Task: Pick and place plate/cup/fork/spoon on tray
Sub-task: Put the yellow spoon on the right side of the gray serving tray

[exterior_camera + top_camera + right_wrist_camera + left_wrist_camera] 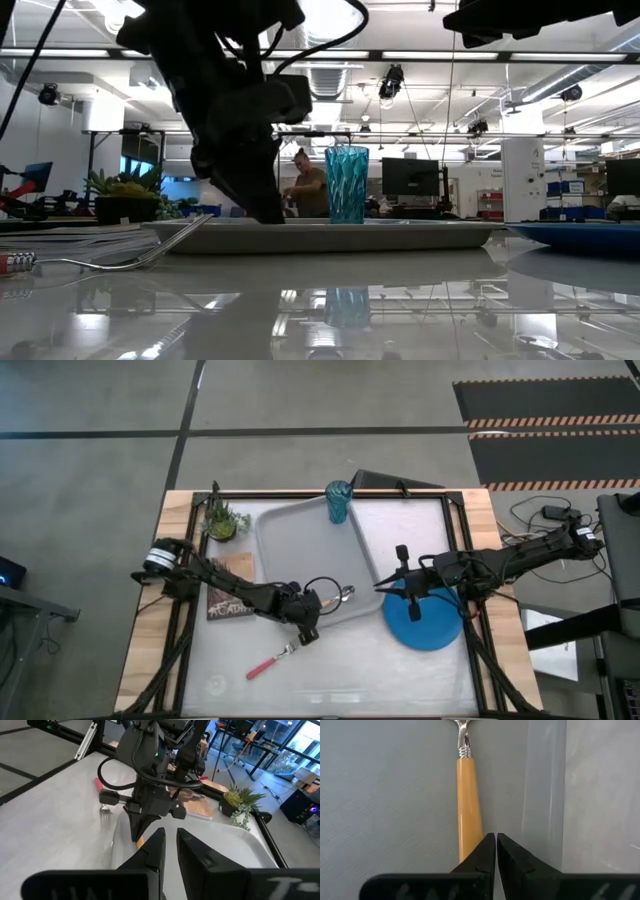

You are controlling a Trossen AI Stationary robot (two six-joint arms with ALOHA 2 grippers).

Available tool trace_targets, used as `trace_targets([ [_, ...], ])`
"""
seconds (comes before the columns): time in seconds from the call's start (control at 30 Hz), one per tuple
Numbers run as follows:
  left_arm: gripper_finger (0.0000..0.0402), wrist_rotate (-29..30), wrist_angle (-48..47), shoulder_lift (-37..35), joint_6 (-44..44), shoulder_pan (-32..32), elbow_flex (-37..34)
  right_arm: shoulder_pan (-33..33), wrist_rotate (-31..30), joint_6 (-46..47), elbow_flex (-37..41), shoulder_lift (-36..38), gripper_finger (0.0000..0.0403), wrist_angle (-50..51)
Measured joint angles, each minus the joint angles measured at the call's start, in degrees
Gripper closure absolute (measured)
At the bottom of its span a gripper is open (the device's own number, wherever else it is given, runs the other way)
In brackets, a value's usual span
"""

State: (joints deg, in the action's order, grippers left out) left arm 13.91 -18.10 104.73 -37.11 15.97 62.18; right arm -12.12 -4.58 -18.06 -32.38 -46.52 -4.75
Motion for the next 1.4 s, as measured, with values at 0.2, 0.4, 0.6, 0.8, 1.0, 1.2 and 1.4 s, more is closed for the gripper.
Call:
trace_targets([
  [0.2, 0.0401, 0.0, 0.0, 0.3, 0.2, -0.2, -0.6, 0.0, 0.0, 0.0, 0.0, 0.0, 0.0367, 0.0],
  [0.4, 0.0401, 1.2, -0.3, 0.3, 0.4, -0.3, -0.7, 0.0, 0.0, 0.0, 0.0, 0.0, 0.0367, -0.1],
  [0.6, 0.0401, 1.7, -2.7, 0.3, 0.4, -0.3, -0.7, 0.0, 0.0, 0.0, 0.0, 0.0, 0.0367, 0.0],
  [0.8, 0.0401, 2.7, -2.7, 0.3, 0.4, -0.3, -0.8, 0.0, 0.0, 0.0, -0.1, 0.0, 0.0367, 0.0],
  [1.0, 0.0401, 3.2, -2.6, 0.3, 1.1, -0.4, -0.8, 0.0, 0.0, 0.0, -0.1, 0.0, 0.0367, 0.0],
  [1.2, 0.0401, 3.1, -2.5, 0.0, 1.4, -0.4, -0.8, 0.0, 0.0, 0.0, -0.1, 0.0, 0.0367, 0.0],
  [1.4, 0.0401, 1.2, -2.4, -4.3, -0.1, 0.6, 1.8, 0.0, 0.0, 0.1, -0.1, 0.0, 0.0367, 0.1],
])
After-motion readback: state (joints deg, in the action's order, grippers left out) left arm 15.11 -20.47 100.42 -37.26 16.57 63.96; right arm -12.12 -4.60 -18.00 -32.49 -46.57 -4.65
